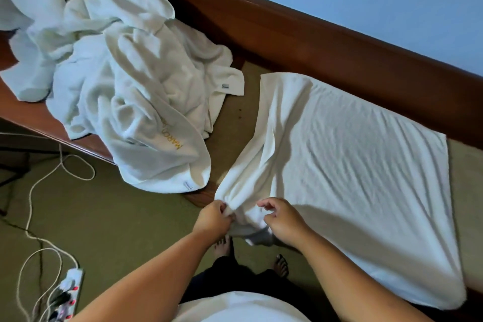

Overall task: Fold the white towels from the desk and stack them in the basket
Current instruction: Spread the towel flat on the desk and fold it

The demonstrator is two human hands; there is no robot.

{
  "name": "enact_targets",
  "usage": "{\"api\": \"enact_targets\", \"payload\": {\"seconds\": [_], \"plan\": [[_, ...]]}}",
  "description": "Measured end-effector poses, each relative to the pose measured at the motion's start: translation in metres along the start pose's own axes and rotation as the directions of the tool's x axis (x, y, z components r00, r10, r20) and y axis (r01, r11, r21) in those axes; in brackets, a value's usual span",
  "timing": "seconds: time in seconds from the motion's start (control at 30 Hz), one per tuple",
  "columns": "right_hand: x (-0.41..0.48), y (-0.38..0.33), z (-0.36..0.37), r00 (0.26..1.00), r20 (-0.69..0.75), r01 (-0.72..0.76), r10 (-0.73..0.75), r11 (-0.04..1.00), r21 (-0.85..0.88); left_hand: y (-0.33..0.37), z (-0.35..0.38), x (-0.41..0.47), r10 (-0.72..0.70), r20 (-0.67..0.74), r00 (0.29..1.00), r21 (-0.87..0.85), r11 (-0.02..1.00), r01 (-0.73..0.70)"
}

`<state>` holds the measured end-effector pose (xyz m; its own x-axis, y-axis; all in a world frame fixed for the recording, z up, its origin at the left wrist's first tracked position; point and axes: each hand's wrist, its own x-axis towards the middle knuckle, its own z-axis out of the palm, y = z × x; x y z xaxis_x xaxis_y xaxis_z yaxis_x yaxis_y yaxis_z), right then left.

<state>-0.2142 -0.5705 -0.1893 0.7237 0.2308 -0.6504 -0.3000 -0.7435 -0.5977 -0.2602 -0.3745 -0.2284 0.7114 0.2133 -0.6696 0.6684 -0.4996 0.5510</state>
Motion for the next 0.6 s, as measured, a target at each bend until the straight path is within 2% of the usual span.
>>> {"api": "enact_targets", "payload": {"seconds": [0.13,0.2,0.27,0.33,0.4,0.47,0.53,0.6], "plan": [[0.003,0.008,-0.007,1.0,0.013,-0.003,0.004,1.0,-0.027,-0.028,-0.031,0.004,-0.096,-0.176,0.98,-0.027,0.995,0.093],[0.006,0.011,-0.012,1.0,0.01,-0.003,0.004,0.999,-0.042,-0.043,-0.043,0.005,-0.109,-0.193,0.975,0.024,0.993,0.116],[0.01,0.012,-0.015,1.0,-0.001,0.001,-0.001,0.999,-0.047,-0.048,-0.047,0.005,-0.006,-0.19,0.982,0.115,0.993,0.028],[0.015,0.011,-0.019,1.0,-0.015,-0.001,0.0,0.998,-0.056,-0.043,-0.042,0.005,0.174,-0.195,0.965,0.203,0.97,-0.134],[0.022,0.008,-0.022,1.0,-0.017,-0.002,0.001,0.997,-0.075,-0.031,-0.037,0.008,0.367,-0.194,0.91,0.281,0.909,-0.307],[0.031,0.003,-0.029,1.0,-0.014,0.008,-0.009,0.995,-0.098,-0.012,-0.033,0.013,0.472,-0.218,0.855,0.295,0.866,-0.403],[0.041,-0.004,-0.037,1.0,-0.004,0.023,-0.024,0.993,-0.111,0.012,-0.03,0.024,0.477,-0.239,0.846,0.3,0.864,-0.403],[0.051,-0.011,-0.047,0.999,0.001,0.041,-0.041,0.992,-0.122,0.035,-0.028,0.042,0.321,-0.234,0.917,0.286,0.925,-0.251]]}}
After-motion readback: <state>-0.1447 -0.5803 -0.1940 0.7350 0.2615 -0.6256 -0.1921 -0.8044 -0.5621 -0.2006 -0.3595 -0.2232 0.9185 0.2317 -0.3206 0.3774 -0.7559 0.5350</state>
